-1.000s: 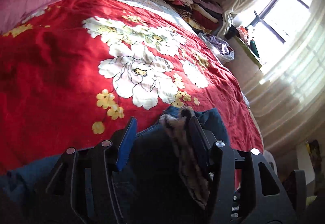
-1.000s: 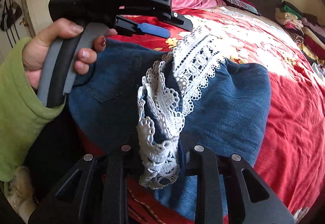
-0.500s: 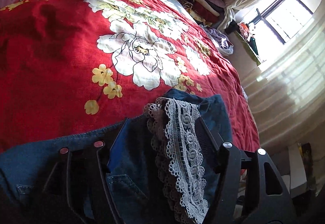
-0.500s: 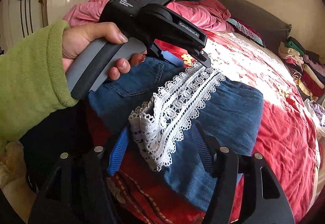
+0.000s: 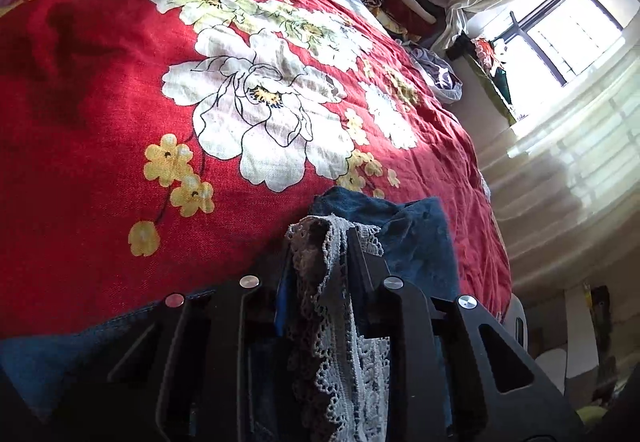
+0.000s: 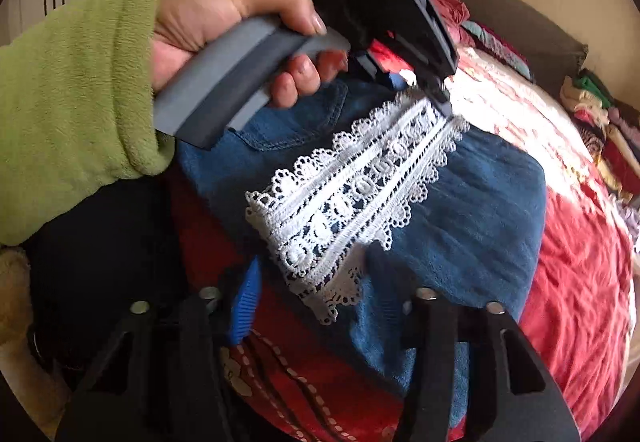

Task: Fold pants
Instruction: 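Lift the leg end and fold it over toward the waistband with both tools, then lay the folded leg down and open both tools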

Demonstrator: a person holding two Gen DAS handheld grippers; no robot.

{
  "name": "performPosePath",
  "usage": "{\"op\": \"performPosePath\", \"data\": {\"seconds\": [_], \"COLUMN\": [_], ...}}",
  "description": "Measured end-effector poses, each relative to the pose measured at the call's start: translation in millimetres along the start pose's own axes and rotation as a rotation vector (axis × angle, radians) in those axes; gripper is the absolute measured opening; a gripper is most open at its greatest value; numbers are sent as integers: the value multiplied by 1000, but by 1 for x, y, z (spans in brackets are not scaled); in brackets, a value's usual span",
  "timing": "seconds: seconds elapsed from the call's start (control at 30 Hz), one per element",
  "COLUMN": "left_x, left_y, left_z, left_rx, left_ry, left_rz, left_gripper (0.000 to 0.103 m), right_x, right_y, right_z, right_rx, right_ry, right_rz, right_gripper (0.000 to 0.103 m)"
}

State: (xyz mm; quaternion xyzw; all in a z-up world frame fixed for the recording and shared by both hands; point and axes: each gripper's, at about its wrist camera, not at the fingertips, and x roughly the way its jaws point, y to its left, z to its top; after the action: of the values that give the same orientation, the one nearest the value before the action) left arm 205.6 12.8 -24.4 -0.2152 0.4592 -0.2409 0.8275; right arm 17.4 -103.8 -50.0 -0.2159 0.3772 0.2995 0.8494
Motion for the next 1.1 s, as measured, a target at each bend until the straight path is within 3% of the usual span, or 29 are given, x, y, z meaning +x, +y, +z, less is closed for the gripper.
{"op": "performPosePath", "data": {"seconds": [0.07, 0.17, 0.3, 0.37, 0.6, 0.73, 0.83, 1.1], "left_x": [-16, -30, -14, -9, -42, -62, -71, -54], "left_y": [-6, -7, -2, 4, -5, -20, -33, -63], "left_z": [-5, -12, -14, -14, -18, -32, -53, -119], "left_rx": [18, 33, 72, 61, 91, 140, 186, 329], "left_ry": [-34, -69, -50, -57, -141, -163, -158, -43], "left_rz": [-2, 39, 144, 137, 159, 204, 243, 311], "left_gripper": [13, 14, 26, 35, 45, 52, 55, 57], "right_x": [-5, -6, 0, -3, -37, -56, -56, -26], "right_y": [-5, -5, 0, -2, -35, -58, -73, -93], "right_z": [1, 0, 1, 2, 4, 0, -5, -32], "right_rx": [27, 28, 4, 13, 155, 202, 240, 263], "right_ry": [-10, -16, -2, -9, -91, -147, -135, 19], "right_rz": [44, 71, 78, 96, 169, 125, 68, -16], "right_gripper": [30, 30, 41, 45, 52, 53, 53, 51]}}
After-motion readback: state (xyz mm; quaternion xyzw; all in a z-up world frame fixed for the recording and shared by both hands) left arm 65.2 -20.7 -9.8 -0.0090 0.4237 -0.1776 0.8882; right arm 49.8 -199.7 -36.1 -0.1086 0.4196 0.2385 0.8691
